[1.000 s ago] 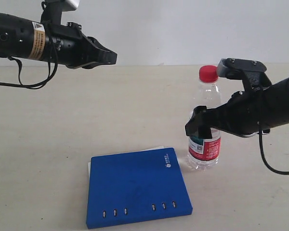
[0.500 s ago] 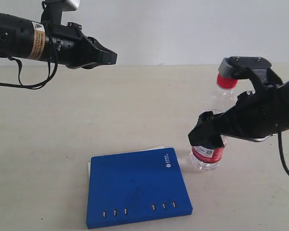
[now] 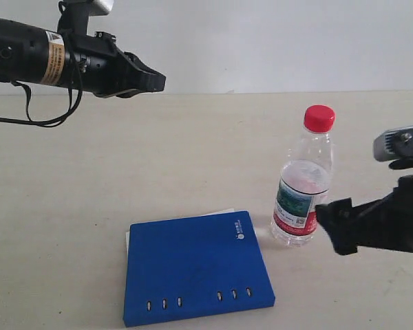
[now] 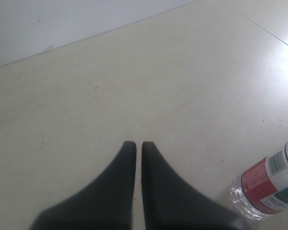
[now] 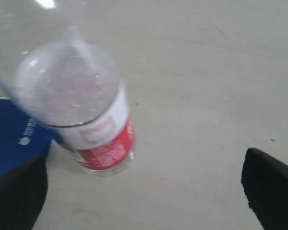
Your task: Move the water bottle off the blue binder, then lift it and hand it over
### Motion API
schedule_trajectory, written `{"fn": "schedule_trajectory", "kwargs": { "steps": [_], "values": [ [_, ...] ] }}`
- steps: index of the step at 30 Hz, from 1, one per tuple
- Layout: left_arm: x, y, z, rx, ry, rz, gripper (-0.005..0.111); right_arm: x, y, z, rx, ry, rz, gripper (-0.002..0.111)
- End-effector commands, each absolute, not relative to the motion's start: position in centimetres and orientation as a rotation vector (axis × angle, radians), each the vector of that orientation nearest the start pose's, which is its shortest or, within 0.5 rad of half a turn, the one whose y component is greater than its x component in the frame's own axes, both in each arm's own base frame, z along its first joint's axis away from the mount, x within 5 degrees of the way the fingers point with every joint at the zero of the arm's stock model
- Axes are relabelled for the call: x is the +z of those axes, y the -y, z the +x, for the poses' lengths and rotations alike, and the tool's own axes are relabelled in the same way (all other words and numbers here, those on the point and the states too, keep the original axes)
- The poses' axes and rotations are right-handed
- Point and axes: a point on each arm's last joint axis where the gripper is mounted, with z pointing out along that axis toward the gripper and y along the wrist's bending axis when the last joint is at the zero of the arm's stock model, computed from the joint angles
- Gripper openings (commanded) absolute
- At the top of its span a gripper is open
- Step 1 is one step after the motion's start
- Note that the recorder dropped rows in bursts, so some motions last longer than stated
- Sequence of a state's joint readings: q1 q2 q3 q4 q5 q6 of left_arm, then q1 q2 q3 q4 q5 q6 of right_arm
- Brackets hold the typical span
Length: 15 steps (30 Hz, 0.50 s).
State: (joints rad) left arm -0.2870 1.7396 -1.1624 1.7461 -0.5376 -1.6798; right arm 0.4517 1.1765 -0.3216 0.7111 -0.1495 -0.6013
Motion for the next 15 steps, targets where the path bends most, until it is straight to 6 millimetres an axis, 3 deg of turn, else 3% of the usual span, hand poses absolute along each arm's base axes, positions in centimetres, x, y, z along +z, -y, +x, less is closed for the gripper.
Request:
{"fn": "schedule_trajectory", "kwargs": {
  "steps": [1,6,15],
  "values": [
    [25.3,15.2,35.3,-0.668,-2.028,0.701,0.004,18.7,-10.3,17.5,0.204,-2.068,-0.454,0.105],
    [25.3,15.2,35.3,-0.668,-2.028,0.701,0.004,18.3,-11.5,18.0,0.208,-1.991,-0.43,0.105],
    [25.3,15.2,35.3,-0.675,-2.027,0.705,0.004,15.7,-12.5,19.9,0.128,-2.036,-0.416,0.105]
  ]
}}
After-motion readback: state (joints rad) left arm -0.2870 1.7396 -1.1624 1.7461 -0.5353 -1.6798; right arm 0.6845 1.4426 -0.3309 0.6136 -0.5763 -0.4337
